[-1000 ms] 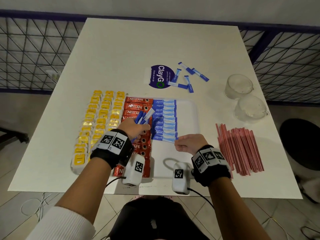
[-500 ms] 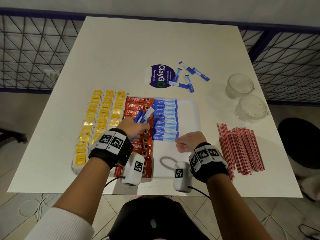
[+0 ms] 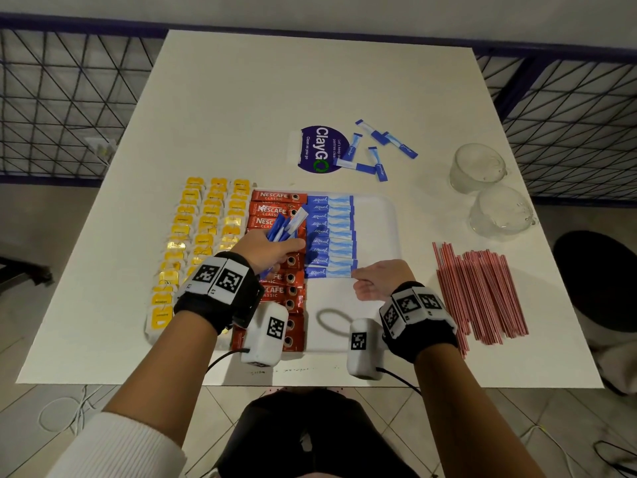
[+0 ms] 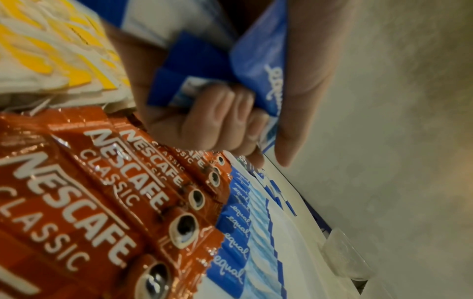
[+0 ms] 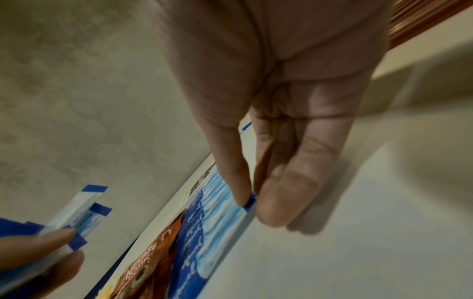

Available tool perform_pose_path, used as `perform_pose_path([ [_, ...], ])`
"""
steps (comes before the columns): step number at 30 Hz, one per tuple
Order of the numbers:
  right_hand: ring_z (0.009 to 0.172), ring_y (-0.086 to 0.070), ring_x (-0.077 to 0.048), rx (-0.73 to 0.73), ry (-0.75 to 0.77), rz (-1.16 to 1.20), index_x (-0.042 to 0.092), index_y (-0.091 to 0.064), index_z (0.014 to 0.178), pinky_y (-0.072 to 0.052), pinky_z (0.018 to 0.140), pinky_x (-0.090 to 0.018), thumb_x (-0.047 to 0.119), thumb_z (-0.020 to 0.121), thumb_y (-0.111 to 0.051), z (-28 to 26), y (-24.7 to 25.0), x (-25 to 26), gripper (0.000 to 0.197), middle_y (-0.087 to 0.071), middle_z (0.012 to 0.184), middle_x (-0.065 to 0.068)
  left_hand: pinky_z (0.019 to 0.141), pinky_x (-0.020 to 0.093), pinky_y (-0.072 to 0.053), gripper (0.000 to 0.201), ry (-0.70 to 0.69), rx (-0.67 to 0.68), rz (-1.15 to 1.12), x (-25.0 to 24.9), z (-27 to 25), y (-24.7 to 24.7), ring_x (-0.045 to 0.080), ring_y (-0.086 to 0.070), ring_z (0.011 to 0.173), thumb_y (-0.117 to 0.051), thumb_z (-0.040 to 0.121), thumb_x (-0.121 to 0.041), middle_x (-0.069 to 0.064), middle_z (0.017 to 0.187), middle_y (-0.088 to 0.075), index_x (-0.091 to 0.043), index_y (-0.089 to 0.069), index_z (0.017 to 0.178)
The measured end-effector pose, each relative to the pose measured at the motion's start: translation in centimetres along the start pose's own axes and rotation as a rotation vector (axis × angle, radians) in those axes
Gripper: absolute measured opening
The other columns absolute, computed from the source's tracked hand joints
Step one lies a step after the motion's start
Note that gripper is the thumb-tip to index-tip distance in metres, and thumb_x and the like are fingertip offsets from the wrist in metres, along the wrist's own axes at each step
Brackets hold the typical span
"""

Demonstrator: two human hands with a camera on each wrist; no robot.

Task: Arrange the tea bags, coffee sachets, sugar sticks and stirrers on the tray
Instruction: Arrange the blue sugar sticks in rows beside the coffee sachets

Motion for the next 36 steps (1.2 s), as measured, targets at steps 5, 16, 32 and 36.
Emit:
perform_pose_path([
  [5,0.051,-0.054,-0.023,-0.084,0.074,-0.113,0.009,-0.043,0.074,-0.055,0.067,-0.038,0.02,0.077,-0.075,0.0,0.1,0.5,0.033,-0.059,0.062,-0.014,0.039,0.014,-0.038,0.013,-0.015,0.004,-0.003,-0.3,0.0,0.0,0.007,-0.039,0.038,-0.062,0.088,-0.026,0.0,0.055,-0.043,-0.018,-0.053,0.082],
  [16,0.071,-0.059,-0.025,-0.141,0.129,-0.36,0.01,-0.047,0.059,-0.052,0.089,-0.042,0.028,0.082,-0.068,-0.8,-0.3,1.4,0.036,-0.058,0.058,-0.004,0.049,0.021,-0.038,0.012,-0.009,0.008,0.007,0.0,-0.1,-0.1,0.013,-0.041,0.049,-0.062,0.088,-0.024,0.001,0.059,-0.045,-0.018,-0.053,0.081],
  [32,0.064,-0.058,-0.025,-0.178,0.13,-0.284,0.01,-0.051,0.065,-0.056,0.081,-0.043,0.023,0.082,-0.069,-0.9,-0.1,1.0,0.027,-0.059,0.061,-0.007,0.046,0.02,-0.036,0.013,-0.022,0.02,-0.03,0.1,0.4,0.0,0.012,-0.038,0.047,-0.062,0.088,-0.022,0.001,0.056,-0.041,-0.018,-0.053,0.08],
  [36,0.059,-0.054,-0.022,-0.154,0.115,-0.262,0.009,-0.05,0.065,-0.055,0.073,-0.037,0.023,0.083,-0.067,-1.0,0.0,1.0,0.029,-0.056,0.059,-0.007,0.046,0.02,-0.038,0.014,-0.042,0.048,0.001,0.0,0.5,-0.3,0.012,-0.038,0.047,-0.06,0.089,-0.028,0.0,0.057,-0.042,-0.019,-0.052,0.082],
])
Point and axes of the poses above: each hand's wrist, its own z-axis towards the middle knuckle, its own y-axis out of the back of the hand, x = y × z, the point moved 9 cm from there along z, towards the middle knuckle
